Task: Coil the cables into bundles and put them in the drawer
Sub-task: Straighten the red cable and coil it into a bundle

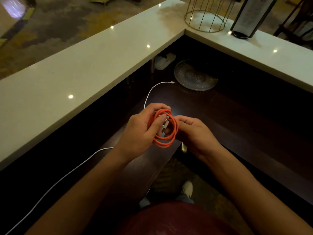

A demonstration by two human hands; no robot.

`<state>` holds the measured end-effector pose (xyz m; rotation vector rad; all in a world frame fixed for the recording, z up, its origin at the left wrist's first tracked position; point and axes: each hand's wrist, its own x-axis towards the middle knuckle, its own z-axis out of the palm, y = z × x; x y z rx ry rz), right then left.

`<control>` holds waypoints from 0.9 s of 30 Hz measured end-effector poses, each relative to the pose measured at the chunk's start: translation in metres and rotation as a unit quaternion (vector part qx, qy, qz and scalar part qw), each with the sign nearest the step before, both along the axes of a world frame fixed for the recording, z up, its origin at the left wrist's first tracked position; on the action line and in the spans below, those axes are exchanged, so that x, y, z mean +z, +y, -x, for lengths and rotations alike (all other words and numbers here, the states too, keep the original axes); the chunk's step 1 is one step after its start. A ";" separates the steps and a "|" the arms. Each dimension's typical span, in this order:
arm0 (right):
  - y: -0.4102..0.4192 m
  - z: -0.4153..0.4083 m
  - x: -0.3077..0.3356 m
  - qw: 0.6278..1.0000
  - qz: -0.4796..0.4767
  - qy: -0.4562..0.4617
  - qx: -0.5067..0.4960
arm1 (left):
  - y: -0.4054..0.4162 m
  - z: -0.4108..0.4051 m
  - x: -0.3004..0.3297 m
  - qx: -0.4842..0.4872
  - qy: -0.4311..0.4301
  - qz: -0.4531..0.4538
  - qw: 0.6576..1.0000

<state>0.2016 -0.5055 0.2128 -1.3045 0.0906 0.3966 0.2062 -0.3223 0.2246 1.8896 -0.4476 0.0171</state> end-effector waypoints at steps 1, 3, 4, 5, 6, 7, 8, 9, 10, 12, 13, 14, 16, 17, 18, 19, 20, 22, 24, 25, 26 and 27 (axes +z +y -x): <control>0.000 0.001 0.001 1.000 -0.013 0.015 0.002 | -0.001 0.001 -0.002 0.018 -0.019 -0.015 1.000; -0.001 0.003 0.001 0.998 -0.041 0.043 0.004 | -0.003 0.001 -0.005 0.048 -0.055 -0.044 0.996; -0.002 0.003 0.002 0.998 -0.037 0.040 0.015 | -0.003 0.001 -0.006 0.061 -0.067 -0.054 0.994; -0.002 0.004 0.001 0.999 -0.021 0.023 0.030 | -0.003 0.001 -0.006 0.070 -0.068 -0.058 0.994; -0.001 0.005 0.002 0.999 -0.005 0.002 0.045 | -0.002 0.001 -0.006 0.072 -0.059 -0.056 0.994; -0.002 0.006 0.001 0.998 0.011 -0.018 0.053 | -0.002 0.002 -0.004 0.064 -0.044 -0.047 0.996; -0.002 0.006 0.002 0.998 0.025 -0.030 0.056 | -0.002 0.003 -0.003 0.048 -0.027 -0.036 0.998; -0.004 0.006 0.001 0.997 0.038 -0.040 0.056 | -0.002 0.003 -0.001 0.023 -0.011 -0.025 0.999; -0.006 0.005 0.002 0.996 0.047 -0.047 0.057 | -0.001 0.004 0.000 -0.004 -0.001 -0.018 1.000; -0.011 0.003 0.002 0.995 0.058 -0.059 0.063 | 0.000 0.004 0.002 -0.051 -0.005 -0.029 0.998; -0.013 0.003 0.003 0.994 0.059 -0.065 0.070 | 0.001 0.004 0.003 -0.068 -0.016 -0.049 0.996; -0.015 0.003 0.004 0.993 0.058 -0.071 0.080 | 0.003 0.003 0.004 -0.082 -0.026 -0.069 0.994; -0.017 0.004 0.005 0.989 0.062 -0.091 0.097 | 0.006 0.001 0.006 -0.097 -0.029 -0.091 0.991; -0.018 0.005 0.006 0.987 0.070 -0.102 0.099 | 0.007 -0.001 0.007 -0.100 -0.029 -0.094 0.990; -0.018 0.006 0.008 0.986 0.078 -0.111 0.099 | 0.007 -0.002 0.008 -0.100 -0.035 -0.097 0.990; -0.017 0.005 0.009 0.984 0.085 -0.122 0.099 | 0.007 -0.003 0.009 -0.096 -0.045 -0.103 0.989; -0.017 0.005 0.011 0.982 0.094 -0.133 0.100 | 0.007 -0.003 0.009 -0.092 -0.056 -0.110 0.988; -0.015 0.004 0.013 0.975 0.120 -0.158 0.099 | 0.008 -0.004 0.008 -0.082 -0.063 -0.116 0.988; -0.013 0.004 0.013 0.967 0.155 -0.185 0.087 | 0.011 -0.006 0.008 -0.079 -0.042 -0.107 0.990; -0.012 0.004 0.013 0.958 0.182 -0.206 0.078 | 0.013 -0.008 0.008 -0.078 -0.037 -0.104 0.991; -0.011 0.005 0.013 0.948 0.211 -0.228 0.071 | 0.014 -0.009 0.009 -0.076 -0.041 -0.108 0.990; -0.010 0.006 0.012 0.940 0.230 -0.244 0.066 | 0.015 -0.010 0.009 -0.074 -0.050 -0.114 0.989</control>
